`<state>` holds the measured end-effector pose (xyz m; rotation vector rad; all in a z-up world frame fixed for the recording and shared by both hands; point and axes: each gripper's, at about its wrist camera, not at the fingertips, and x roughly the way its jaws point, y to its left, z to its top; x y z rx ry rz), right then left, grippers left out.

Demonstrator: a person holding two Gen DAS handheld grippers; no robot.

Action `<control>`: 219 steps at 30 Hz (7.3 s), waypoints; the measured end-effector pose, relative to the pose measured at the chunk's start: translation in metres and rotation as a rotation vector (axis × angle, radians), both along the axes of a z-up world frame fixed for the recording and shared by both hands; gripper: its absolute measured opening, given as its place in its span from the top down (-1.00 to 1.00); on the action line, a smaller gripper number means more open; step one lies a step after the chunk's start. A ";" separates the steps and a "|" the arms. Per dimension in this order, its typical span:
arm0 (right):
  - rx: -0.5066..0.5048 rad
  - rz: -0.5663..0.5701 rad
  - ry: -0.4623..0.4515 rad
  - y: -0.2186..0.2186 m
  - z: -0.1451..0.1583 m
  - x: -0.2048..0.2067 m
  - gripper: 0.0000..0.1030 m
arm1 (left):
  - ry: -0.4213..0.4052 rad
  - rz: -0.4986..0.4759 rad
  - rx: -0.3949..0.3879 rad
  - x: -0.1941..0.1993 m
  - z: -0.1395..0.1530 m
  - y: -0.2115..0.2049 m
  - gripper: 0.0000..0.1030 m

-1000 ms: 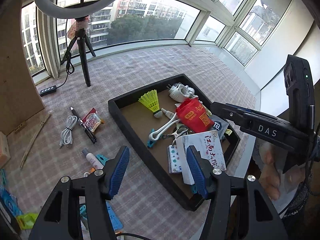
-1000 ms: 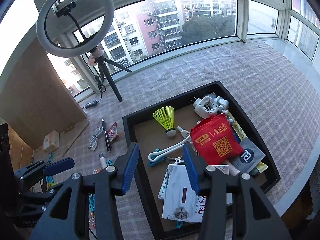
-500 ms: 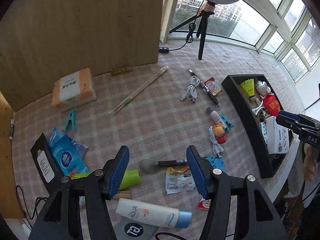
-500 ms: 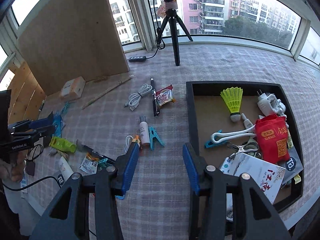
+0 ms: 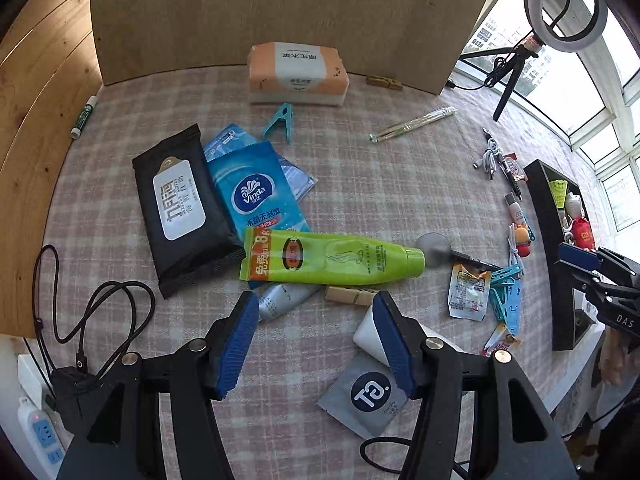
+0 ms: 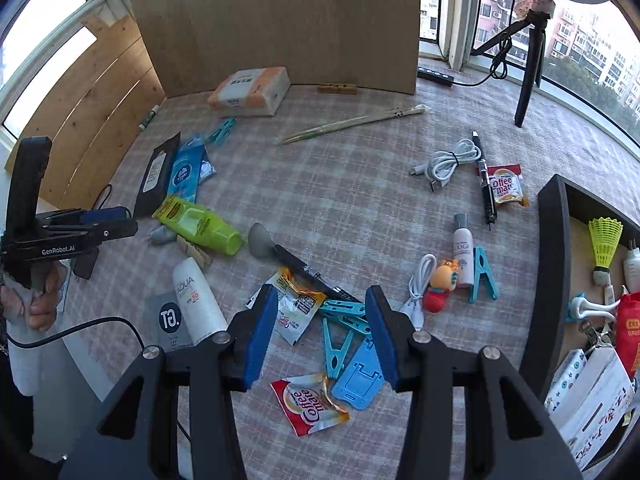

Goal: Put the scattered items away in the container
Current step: 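Move the left tool to the chopsticks while the right tool approaches the white bottle, then close the left tool on the wooden chopsticks while the right tool grasps the white spray bottle, then carry chopsticks in the left tool and bottle in the right tool into the tray, release, then move the left tool to the white USB cable while the right tool approaches the Coffee-mate packet, then close the left tool on the white cable while the right tool grasps the Coffee-mate packet, then carry the cable in the left tool and packet in the right tool into the tray, release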

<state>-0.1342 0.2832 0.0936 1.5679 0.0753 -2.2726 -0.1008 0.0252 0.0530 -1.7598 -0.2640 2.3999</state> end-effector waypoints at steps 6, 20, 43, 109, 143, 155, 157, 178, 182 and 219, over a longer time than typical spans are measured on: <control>0.066 0.076 -0.032 -0.018 -0.021 -0.011 0.13 | -0.005 -0.088 -0.018 -0.008 -0.006 0.023 -0.11; 0.111 -0.053 -0.074 0.047 -0.035 -0.040 0.13 | 0.056 -0.446 -0.169 -0.049 0.000 0.124 -0.17; 0.101 -0.219 -0.167 0.102 -0.079 -0.108 0.13 | -0.014 -0.437 -0.225 -0.216 -0.048 0.170 -0.17; -0.071 -0.501 -0.053 0.216 0.009 -0.072 0.62 | 0.105 -0.605 0.009 -0.139 0.043 0.304 0.93; 0.036 -0.791 0.121 0.332 0.043 -0.003 -0.01 | 0.151 -0.622 0.080 -0.115 0.070 0.428 0.08; 0.039 -0.522 0.134 0.240 0.039 -0.051 -0.01 | 0.126 -0.380 0.016 -0.179 0.059 0.293 0.08; 0.034 -0.488 0.112 0.227 0.035 -0.060 -0.01 | 0.113 -0.353 0.010 -0.186 0.053 0.277 0.08; 0.011 -0.333 -0.162 0.146 -0.064 -0.171 0.26 | -0.057 -0.420 -0.072 -0.222 -0.051 0.294 0.09; -0.008 -0.330 -0.187 0.145 -0.076 -0.180 0.33 | -0.074 -0.414 -0.069 -0.229 -0.060 0.294 0.09; 0.100 -0.287 -0.199 0.123 -0.092 -0.192 0.79 | -0.022 -0.463 -0.129 -0.205 -0.067 0.308 0.53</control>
